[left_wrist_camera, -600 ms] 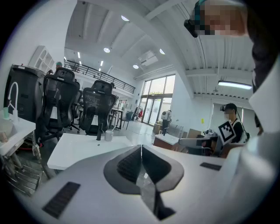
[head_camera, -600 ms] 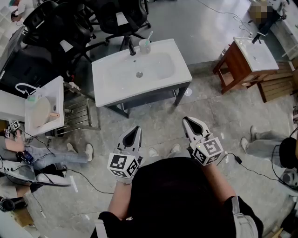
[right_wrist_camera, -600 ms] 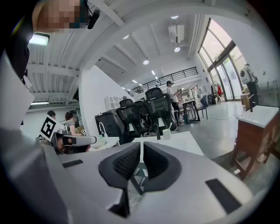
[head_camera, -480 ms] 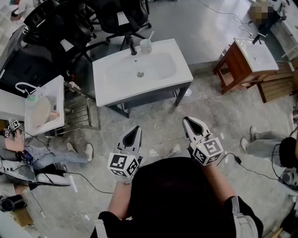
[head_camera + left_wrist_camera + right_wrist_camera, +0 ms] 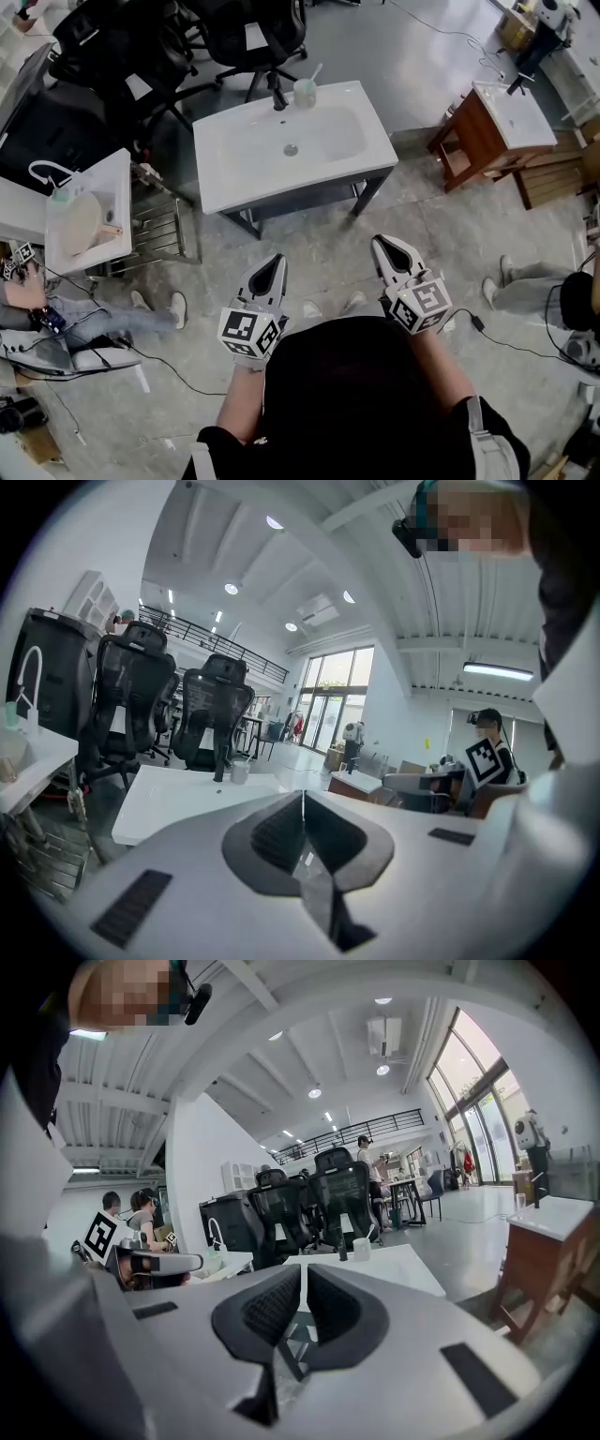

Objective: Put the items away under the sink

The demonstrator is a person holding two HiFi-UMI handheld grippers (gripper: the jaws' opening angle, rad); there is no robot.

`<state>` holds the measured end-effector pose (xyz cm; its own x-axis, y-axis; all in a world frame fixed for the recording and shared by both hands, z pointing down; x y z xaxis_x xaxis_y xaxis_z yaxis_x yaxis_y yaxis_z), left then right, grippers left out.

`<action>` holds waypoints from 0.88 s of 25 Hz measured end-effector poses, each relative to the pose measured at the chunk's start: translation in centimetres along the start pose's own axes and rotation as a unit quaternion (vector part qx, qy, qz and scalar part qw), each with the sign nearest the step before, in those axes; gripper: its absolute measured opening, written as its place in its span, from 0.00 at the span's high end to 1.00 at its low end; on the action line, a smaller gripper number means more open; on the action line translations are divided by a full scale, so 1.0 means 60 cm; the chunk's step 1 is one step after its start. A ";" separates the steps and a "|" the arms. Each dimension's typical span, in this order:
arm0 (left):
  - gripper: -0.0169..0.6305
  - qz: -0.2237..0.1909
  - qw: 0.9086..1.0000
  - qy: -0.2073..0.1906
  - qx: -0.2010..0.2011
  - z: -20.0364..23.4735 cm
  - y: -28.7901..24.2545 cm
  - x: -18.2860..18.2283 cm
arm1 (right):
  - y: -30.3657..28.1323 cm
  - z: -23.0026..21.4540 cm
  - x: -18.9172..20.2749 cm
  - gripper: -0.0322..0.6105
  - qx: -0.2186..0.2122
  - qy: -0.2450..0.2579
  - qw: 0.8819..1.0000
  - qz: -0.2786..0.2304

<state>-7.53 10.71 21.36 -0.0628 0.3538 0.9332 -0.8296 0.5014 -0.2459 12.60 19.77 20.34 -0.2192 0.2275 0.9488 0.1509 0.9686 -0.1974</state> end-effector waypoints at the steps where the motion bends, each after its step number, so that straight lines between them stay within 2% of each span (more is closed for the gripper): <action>1: 0.94 0.000 1.000 0.001 0.002 0.006 0.003 0.001 | -0.002 0.002 0.000 0.89 0.006 0.000 1.000 0.000; 7: 0.94 0.003 1.000 0.010 0.005 0.047 0.011 0.009 | -0.019 0.006 -0.002 0.89 0.032 -0.001 0.999 -0.001; 12: 0.94 0.010 1.000 0.009 0.009 0.053 -0.006 0.018 | -0.035 -0.012 0.001 0.89 0.038 -0.007 0.999 -0.003; 22: 0.94 0.020 1.000 0.004 -0.023 0.051 -0.121 -0.001 | -0.107 -0.131 -0.022 0.89 0.008 -0.022 1.000 -0.004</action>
<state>-3.23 4.63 23.89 -0.0908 0.3811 0.9201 -0.8006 0.5216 -0.2951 19.53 12.47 22.28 -0.2628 0.2241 0.9385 0.1346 0.9716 -0.1944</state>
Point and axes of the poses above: the fingertips, and each gripper's own axes: y backward along the fingers, z to its left, x out of its underside, the point moved 2 cm from there along y, backward along the fingers, and after that the axes turned 6 degrees about -x, right-handed, at the moved point
